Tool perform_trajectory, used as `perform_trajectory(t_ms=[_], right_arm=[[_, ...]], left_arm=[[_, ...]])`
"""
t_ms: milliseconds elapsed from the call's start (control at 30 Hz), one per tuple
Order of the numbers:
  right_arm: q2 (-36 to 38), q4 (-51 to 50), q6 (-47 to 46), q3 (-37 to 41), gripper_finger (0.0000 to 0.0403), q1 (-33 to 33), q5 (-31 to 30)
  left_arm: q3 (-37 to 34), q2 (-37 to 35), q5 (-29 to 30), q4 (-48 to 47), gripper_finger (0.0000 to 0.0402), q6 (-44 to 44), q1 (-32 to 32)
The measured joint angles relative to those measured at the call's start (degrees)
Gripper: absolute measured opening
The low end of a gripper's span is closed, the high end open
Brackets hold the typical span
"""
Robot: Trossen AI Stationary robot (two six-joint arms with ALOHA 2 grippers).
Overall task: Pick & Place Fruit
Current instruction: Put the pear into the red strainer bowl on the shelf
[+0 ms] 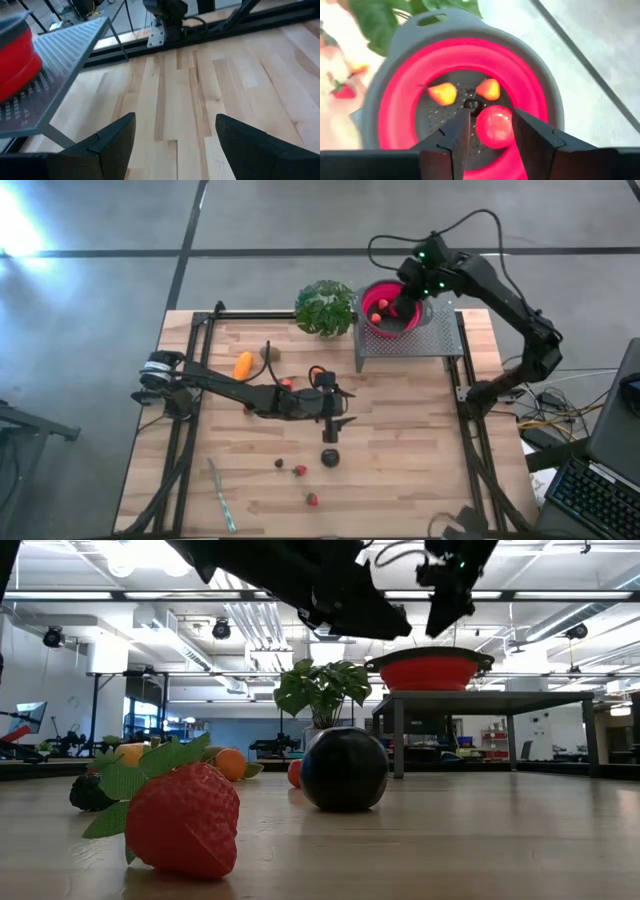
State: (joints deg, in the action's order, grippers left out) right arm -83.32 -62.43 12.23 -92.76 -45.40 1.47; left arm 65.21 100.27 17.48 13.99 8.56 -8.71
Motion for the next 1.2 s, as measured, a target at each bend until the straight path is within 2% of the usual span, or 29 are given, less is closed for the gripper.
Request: perform_trajectory(t_ms=[267, 533, 733, 967, 1200], right_arm=[[8.2, -1.9, -0.2, 1.0, 0.0156, 5.8, 0.1], [14.6, -2.1, -2.3, 3.8, 0.0162, 17.0, 0.1], [18.8, -2.1, -4.7, 8.2, 0.015, 23.9, 0.0], [21.9, -1.7, -6.3, 13.4, 0.0139, 25.3, -3.2], [22.2, -0.8, -6.2, 15.4, 0.0154, 25.3, -3.2]], left_arm=[[0.0, 0.0, 0.0, -7.0, 0.028, -2.1, 0.0], [0.0, 0.0, 0.0, -16.6, 0.028, -3.8, 0.0], [0.0, -0.1, 0.0, -25.7, 0.028, -5.8, 0.0], [0.0, -0.2, -0.8, -31.8, 0.028, -7.0, 0.2], [0.0, -0.2, -6.7, -37.1, 0.028, -2.9, 4.0]])
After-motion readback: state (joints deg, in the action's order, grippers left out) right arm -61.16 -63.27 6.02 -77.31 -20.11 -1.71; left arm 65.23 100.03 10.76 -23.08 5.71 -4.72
